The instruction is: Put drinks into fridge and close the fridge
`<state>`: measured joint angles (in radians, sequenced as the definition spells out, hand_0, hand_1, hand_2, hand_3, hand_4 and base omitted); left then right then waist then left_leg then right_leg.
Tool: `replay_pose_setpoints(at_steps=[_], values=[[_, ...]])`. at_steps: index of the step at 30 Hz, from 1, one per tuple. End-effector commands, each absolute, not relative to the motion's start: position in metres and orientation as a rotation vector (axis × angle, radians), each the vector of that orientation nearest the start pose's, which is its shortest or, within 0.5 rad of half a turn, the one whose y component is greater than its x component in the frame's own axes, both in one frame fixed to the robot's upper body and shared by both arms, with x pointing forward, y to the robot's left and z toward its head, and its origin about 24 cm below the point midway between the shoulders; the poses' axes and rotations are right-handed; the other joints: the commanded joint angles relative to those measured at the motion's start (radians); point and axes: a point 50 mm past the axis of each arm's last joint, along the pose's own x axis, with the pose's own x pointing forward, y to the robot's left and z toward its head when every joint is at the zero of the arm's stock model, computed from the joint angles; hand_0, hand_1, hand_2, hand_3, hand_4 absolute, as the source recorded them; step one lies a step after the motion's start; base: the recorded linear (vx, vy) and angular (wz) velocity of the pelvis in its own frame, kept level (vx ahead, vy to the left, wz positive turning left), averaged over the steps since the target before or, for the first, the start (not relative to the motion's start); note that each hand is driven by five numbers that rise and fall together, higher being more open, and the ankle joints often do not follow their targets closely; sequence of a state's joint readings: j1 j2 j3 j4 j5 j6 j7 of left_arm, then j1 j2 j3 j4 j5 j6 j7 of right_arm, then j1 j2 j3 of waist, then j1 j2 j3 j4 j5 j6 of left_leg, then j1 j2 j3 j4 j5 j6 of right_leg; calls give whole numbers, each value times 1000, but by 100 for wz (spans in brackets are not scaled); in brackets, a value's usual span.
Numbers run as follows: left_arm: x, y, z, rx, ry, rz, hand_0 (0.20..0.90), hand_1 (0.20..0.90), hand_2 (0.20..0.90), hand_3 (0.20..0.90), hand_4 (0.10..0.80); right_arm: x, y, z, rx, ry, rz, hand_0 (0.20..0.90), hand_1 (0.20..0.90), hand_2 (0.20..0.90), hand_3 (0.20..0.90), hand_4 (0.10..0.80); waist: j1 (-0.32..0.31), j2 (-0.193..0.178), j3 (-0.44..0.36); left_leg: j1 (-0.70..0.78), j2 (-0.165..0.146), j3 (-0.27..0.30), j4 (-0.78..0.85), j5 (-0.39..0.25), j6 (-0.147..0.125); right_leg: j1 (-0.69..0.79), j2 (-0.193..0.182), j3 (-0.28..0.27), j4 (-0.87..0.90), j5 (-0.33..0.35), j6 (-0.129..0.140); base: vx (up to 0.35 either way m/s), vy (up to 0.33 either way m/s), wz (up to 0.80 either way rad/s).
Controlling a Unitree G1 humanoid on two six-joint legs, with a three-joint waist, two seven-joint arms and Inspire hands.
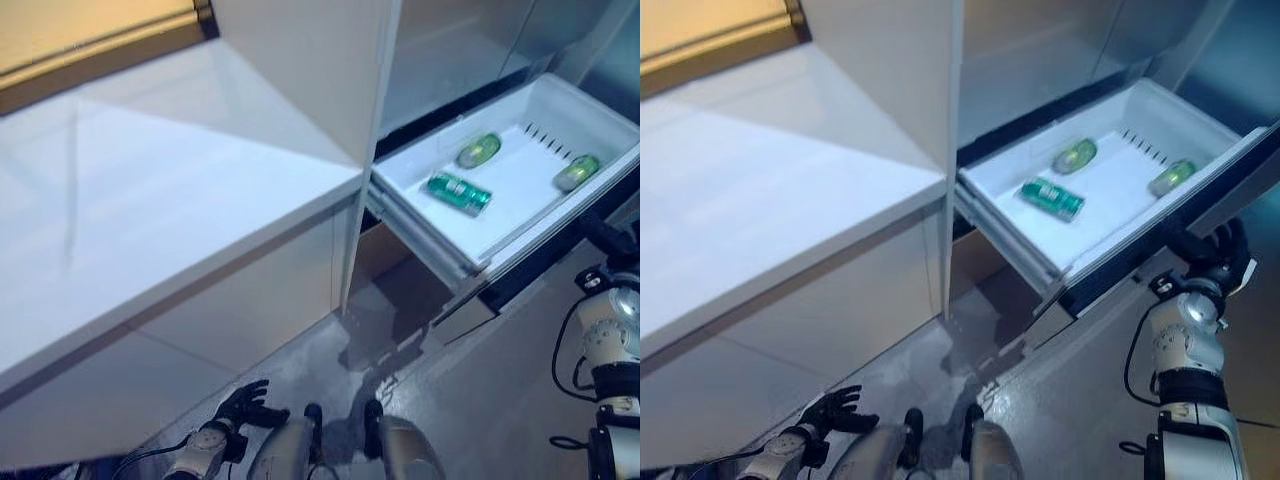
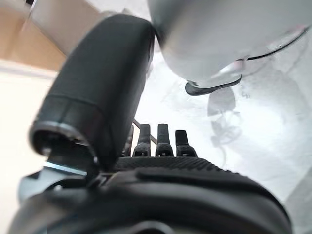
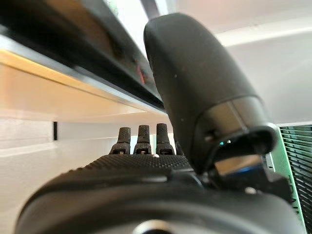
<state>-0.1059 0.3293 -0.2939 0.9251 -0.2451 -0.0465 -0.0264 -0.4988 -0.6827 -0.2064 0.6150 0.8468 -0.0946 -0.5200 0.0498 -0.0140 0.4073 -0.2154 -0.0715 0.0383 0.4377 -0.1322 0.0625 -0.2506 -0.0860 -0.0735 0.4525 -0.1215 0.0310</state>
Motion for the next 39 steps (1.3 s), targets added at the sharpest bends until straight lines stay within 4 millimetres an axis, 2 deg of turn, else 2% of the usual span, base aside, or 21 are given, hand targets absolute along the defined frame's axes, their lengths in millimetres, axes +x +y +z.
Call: replay_pose_setpoints(at_steps=[1,7,12,17,22,30,35,39], values=[[184,230,-112,238,782,-7,900,900,900,900,800,310,-372,192,363,-373,-877,900,900,900,900,800,29,1,-26,-58,-17,3,145,-132,48,-14,-18,-48,112,-52,-47,-39,78,9],[188,231,-109,208,759,30,900,900,900,900,800,318,-368,186,397,-345,-829,900,900,900,900,800,37,19,9,-108,-24,5,204,-146,53,-75,-25,-52,192,-77,-57,-16,66,5],[195,229,-106,172,734,50,900,900,900,900,800,336,-346,186,529,-353,-596,900,900,900,900,800,45,29,33,-140,-27,3,215,-135,52,-118,-25,-50,228,-80,-62,-23,48,-1],[200,224,-102,153,709,44,900,900,900,900,800,348,-329,196,541,-382,-451,900,900,900,900,800,57,33,44,-154,-29,-8,204,-116,47,-140,-22,-50,238,-75,-61,-2,12,-2],[200,219,-102,146,697,24,900,900,900,900,800,364,-302,221,493,-438,-265,900,900,900,900,800,85,42,46,-143,-34,-37,164,-87,38,-131,-22,-62,225,-69,-57,19,6,1],[191,225,-104,157,707,16,900,900,900,900,800,377,-270,261,364,-524,-105,900,900,900,900,800,141,57,33,-96,-43,-92,63,-39,19,-65,-29,-94,144,-52,-45,54,1,5],[184,234,-105,181,728,23,900,900,900,900,800,378,-256,287,270,-601,-80,900,900,900,900,800,174,56,13,-60,-50,-128,4,-18,9,-10,-29,-115,71,-37,-33,81,-17,15],[176,244,-108,203,754,40,900,900,900,900,800,377,-253,305,221,-663,-146,900,900,900,900,800,203,45,-13,-17,-53,-155,-47,-10,2,56,-26,-138,-15,-19,-22,110,-36,21]])
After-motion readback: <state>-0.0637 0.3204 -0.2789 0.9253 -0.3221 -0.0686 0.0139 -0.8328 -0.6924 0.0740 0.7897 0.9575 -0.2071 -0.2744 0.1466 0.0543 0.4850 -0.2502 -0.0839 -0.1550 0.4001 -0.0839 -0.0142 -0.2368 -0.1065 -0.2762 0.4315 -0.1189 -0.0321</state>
